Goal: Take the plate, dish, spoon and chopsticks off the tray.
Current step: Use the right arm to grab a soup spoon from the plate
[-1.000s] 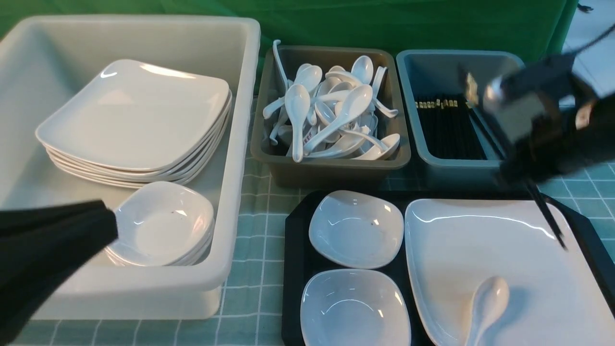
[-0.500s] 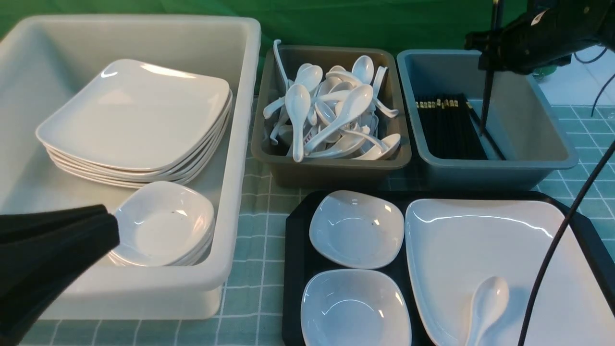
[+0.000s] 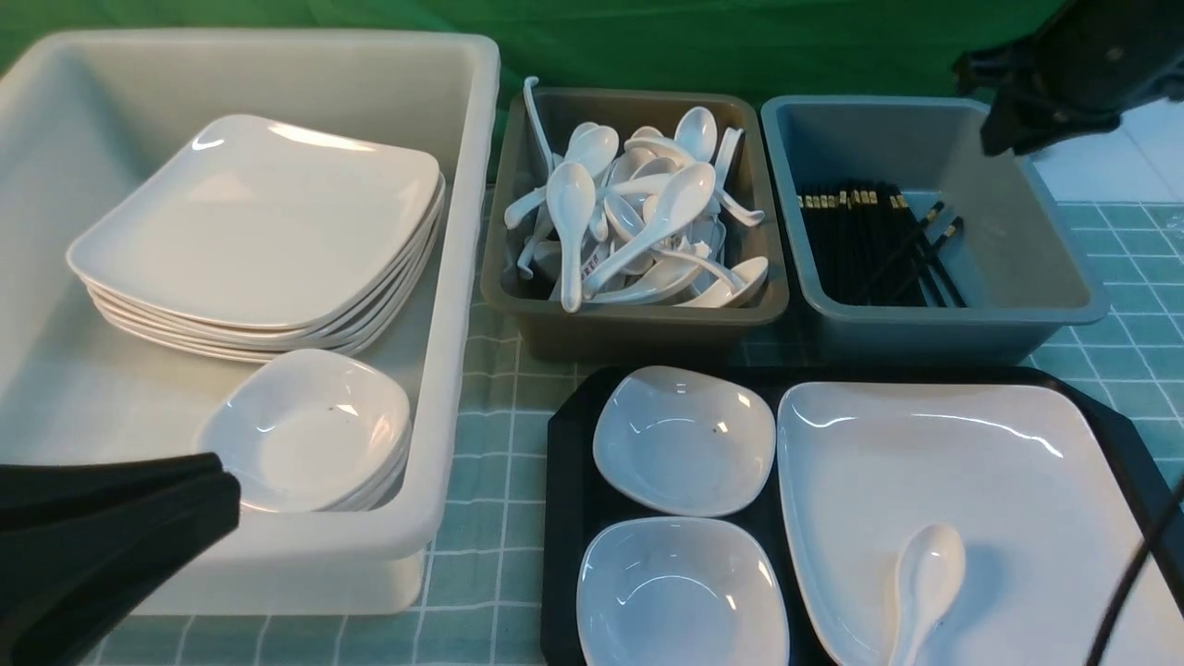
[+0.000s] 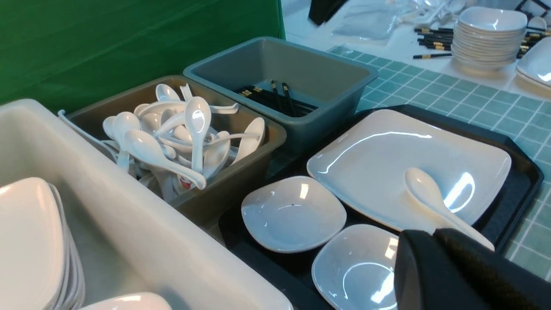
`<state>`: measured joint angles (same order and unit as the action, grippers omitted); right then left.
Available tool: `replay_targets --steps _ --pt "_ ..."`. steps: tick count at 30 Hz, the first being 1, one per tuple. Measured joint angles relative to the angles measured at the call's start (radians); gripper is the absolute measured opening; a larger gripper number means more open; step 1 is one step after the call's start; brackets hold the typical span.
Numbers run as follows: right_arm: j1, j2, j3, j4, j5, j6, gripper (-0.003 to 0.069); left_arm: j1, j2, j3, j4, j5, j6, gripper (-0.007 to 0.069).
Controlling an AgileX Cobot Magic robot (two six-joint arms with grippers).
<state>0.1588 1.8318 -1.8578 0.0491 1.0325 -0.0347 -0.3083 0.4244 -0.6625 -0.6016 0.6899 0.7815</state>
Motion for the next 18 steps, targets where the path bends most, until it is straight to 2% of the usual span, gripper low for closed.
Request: replay_targets --steps 4,7,12,13,16,18 --pt "0.088 -0.138 0.189 -0.055 0.061 0.067 0.0221 0.000 0.000 0.000 0.006 0.008 0.000 0.0017" --pt "0.185 -0.277 0.464 -0.088 0.033 0.182 0.0283 0.000 0.000 0.000 0.007 0.009 0.000 0.0017" --pt "0.287 -0.435 0.858 -0.093 -0.175 0.404 0.0414 0.000 0.000 0.000 0.007 0.020 -0.003 0.0017" --pt "0.296 -0.463 0.968 -0.092 -0.267 0.495 0.0463 0.000 0.000 0.000 0.007 0.020 -0.003 0.0017" --pt "0.296 -0.464 1.099 -0.091 -0.424 0.637 0.0538 0.000 0.000 0.000 -0.004 0.019 -0.003 0.0017" --pt "0.296 -0.443 1.140 -0.076 -0.475 0.660 0.0547 0.000 0.000 0.000 -0.016 0.019 -0.003 0.0017"
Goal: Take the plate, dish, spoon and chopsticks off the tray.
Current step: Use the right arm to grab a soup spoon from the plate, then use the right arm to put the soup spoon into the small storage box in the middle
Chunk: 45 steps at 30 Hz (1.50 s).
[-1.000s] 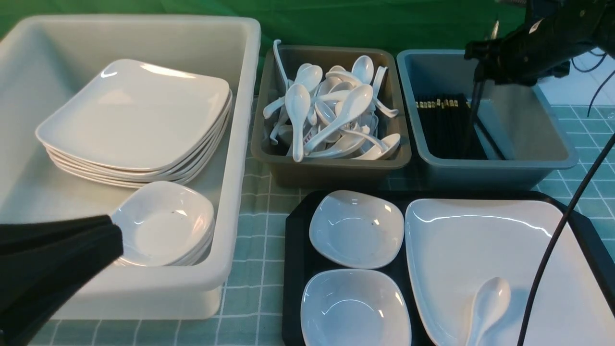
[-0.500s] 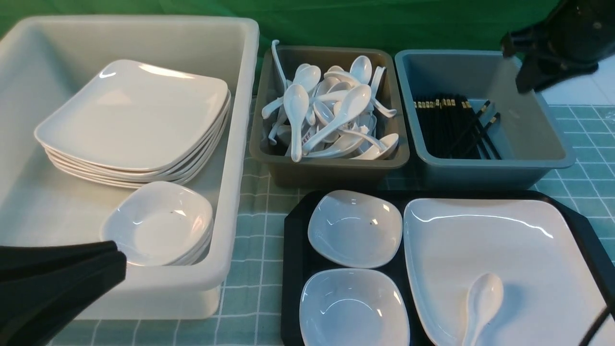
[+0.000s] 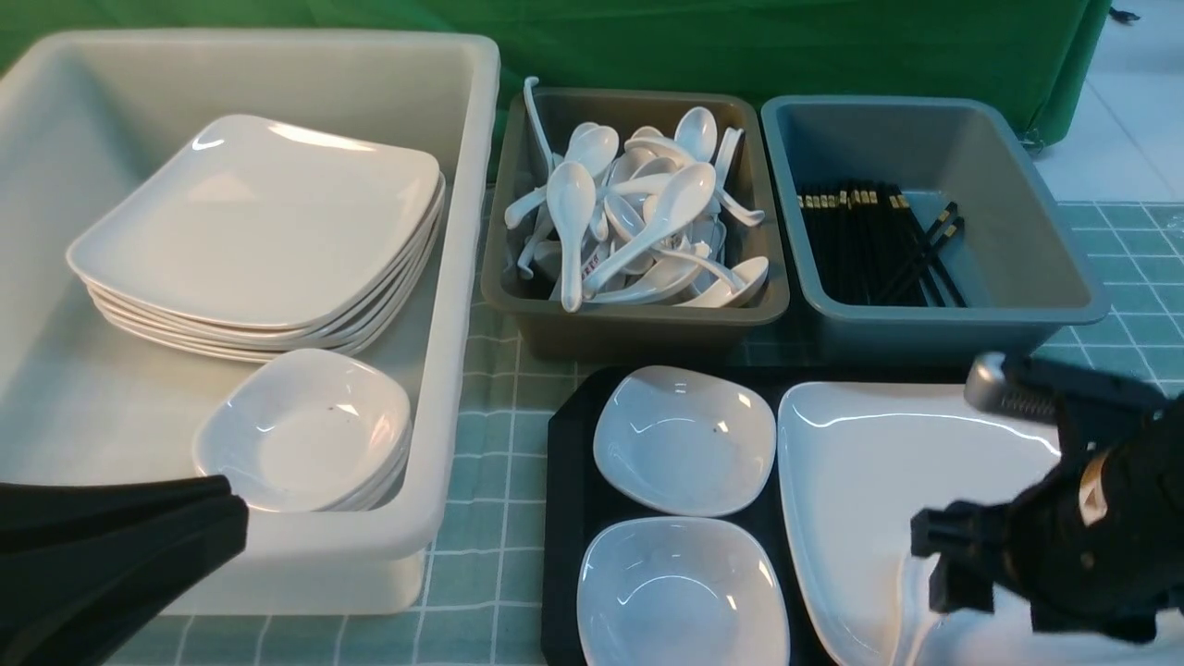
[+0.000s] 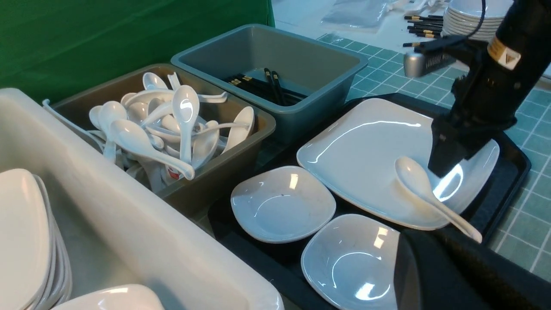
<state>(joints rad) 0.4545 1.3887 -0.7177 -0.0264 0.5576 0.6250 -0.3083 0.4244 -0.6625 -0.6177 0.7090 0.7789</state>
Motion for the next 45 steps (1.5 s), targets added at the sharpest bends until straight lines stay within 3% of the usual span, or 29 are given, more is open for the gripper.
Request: replay_targets --steps 8,16,21,25,28,31,34,40,45 --pt "0.000 0.122 0.025 0.072 -0.149 0.002 0.0492 0.000 0.000 0.000 -0.036 0.000 0.000 0.0017" --pt "0.000 0.165 0.020 0.078 -0.186 -0.102 0.0400 0.000 0.000 0.000 -0.036 -0.001 0.000 0.0017" --pt "0.000 0.166 0.009 0.081 -0.187 -0.205 0.0209 0.000 0.000 0.000 -0.036 -0.001 0.002 0.0017" --pt "0.000 0.125 -0.051 0.084 -0.106 -0.249 0.0099 0.000 0.000 0.000 -0.036 -0.001 0.002 0.0017" --pt "0.000 0.076 -0.170 0.097 0.037 -0.296 0.0101 0.000 0.000 0.000 -0.036 -0.001 0.002 0.0017" --pt "0.000 0.058 -0.281 0.102 0.069 -0.347 0.0101 0.000 0.000 0.000 -0.036 -0.009 0.002 0.0017" --pt "-0.001 0.080 -0.431 0.103 -0.009 -0.408 0.0101 0.000 0.000 0.000 -0.036 -0.024 0.002 0.0017" --pt "-0.025 0.339 -0.753 0.103 -0.343 -0.458 0.0101 0.000 0.000 0.000 -0.027 -0.054 0.002 0.0017" --pt "-0.043 0.593 -1.018 0.103 -0.369 -0.459 0.0149 0.000 0.000 0.000 -0.017 -0.054 0.002 0.0017"
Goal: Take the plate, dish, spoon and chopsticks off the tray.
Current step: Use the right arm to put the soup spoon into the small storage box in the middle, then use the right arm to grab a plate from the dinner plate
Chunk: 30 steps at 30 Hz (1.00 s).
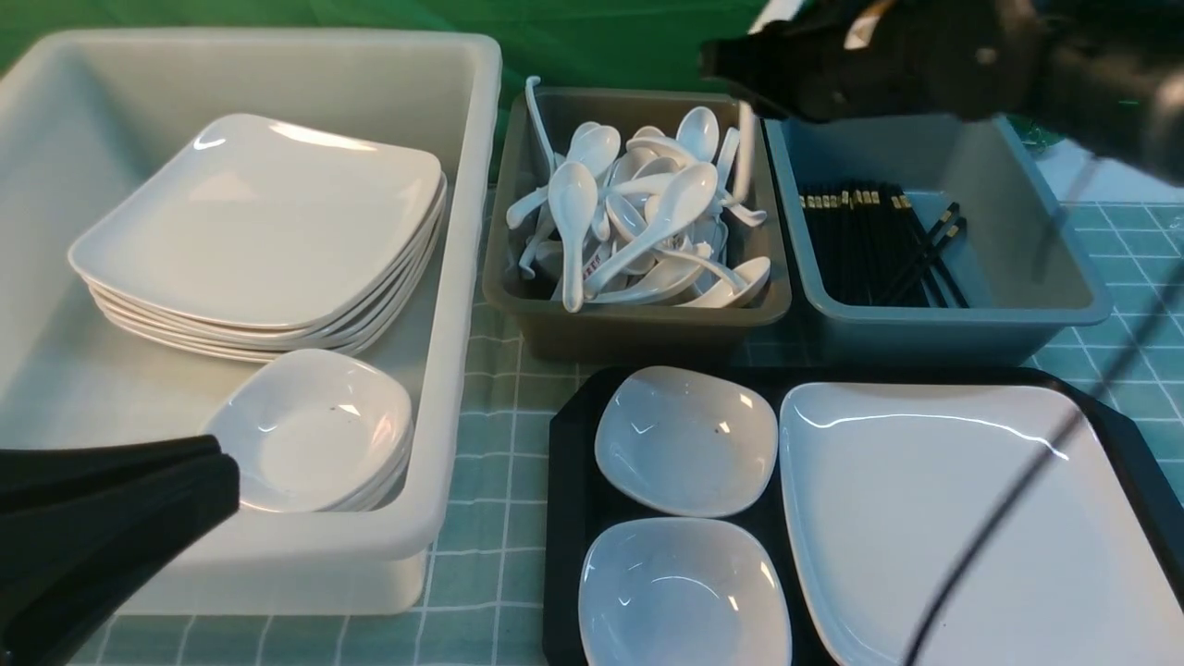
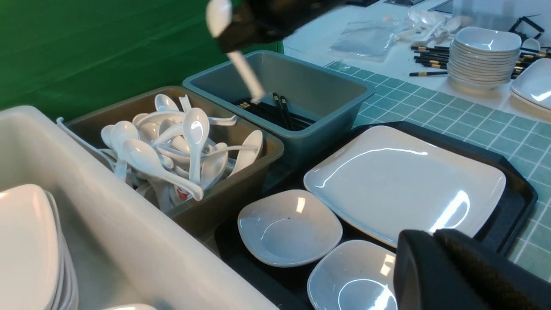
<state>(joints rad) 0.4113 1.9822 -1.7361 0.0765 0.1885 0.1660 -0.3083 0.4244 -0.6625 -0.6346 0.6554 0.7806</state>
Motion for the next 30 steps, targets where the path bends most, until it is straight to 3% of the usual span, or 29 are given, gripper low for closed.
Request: replay_targets --steps 3,5,7,10,14,17,18,23,24,30 --pt "-0.019 0.127 -0.153 -0.001 0.136 -0.006 0.0370 0.000 0.000 0.000 0.019 0.000 0.000 0.0017" --pt "-0.025 0.150 -0.197 -0.001 0.225 -0.028 0.0472 0.000 0.000 0.000 0.037 0.000 -0.001 0.0017" --pt "-0.028 0.145 -0.227 -0.001 0.307 -0.066 0.0514 0.000 0.000 0.000 0.047 -0.001 -0.001 0.0017" --pt "-0.027 0.089 -0.248 -0.002 0.423 -0.148 0.0477 0.000 0.000 0.000 0.054 -0.004 -0.001 0.0017" --pt "0.023 -0.082 -0.219 -0.030 0.700 -0.279 0.0305 0.000 0.000 0.000 0.064 -0.019 -0.009 0.0017" --pt "0.103 -0.192 -0.107 -0.077 0.884 -0.315 0.0237 0.000 0.000 0.000 0.075 -0.031 -0.022 0.0017" --pt "0.103 -0.199 -0.095 -0.077 0.896 -0.315 0.0237 0.000 0.000 0.000 0.076 -0.032 -0.022 0.0017" --pt "0.304 -0.396 0.378 -0.182 0.919 -0.289 0.0304 0.000 0.000 0.000 0.092 -0.032 -0.024 0.0017" --pt "0.310 -0.397 0.378 -0.184 0.919 -0.285 0.0309 0.000 0.000 0.000 0.092 -0.032 -0.024 0.0017" --pt "0.461 -0.557 0.748 -0.239 0.757 -0.166 0.0453 0.000 0.000 0.000 0.092 -0.032 -0.029 0.0017"
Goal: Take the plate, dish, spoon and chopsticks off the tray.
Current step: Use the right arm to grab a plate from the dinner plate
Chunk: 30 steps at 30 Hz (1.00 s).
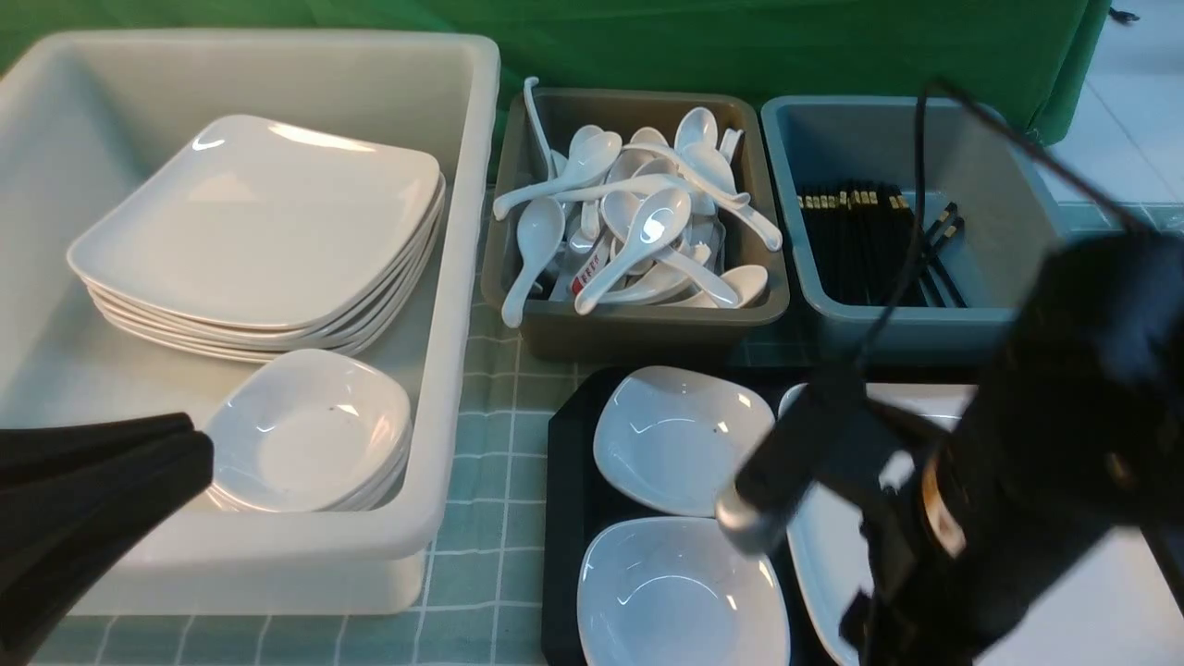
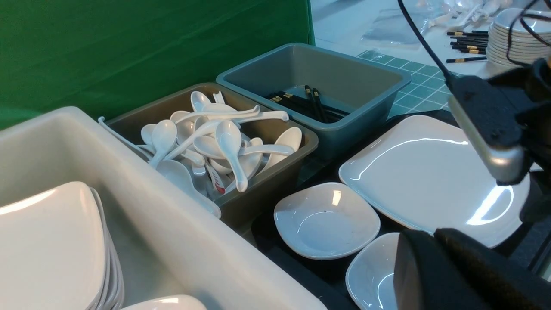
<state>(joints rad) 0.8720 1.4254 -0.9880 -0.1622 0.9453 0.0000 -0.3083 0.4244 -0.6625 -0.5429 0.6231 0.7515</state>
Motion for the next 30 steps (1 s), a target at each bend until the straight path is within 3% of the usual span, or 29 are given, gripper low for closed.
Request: replay_targets --steps 5,8,19,24,27,30 --pt "0.010 -0.016 0.177 -0.021 -0.247 0.051 0.0566 0.000 0.000 0.000 0.000 0.000 0.000 0.0017" --pt "0.000 0.021 0.242 -0.055 -0.388 0.068 0.0582 0.000 0.000 0.000 0.000 0.000 0.000 0.0017" --pt "-0.078 0.178 0.255 -0.159 -0.527 0.119 0.0581 0.000 0.000 0.000 0.000 0.000 0.000 0.0017" --pt "-0.079 0.182 0.254 -0.161 -0.536 0.119 0.0469 0.000 0.000 0.000 -0.001 0.000 0.000 0.0017" --pt "-0.080 0.182 0.254 -0.185 -0.536 0.114 0.0306 0.000 0.000 0.000 -0.001 0.001 0.000 0.0017" --pt "-0.079 0.173 0.252 -0.204 -0.536 0.110 0.0279 0.000 0.000 0.000 -0.001 0.005 0.000 0.0017"
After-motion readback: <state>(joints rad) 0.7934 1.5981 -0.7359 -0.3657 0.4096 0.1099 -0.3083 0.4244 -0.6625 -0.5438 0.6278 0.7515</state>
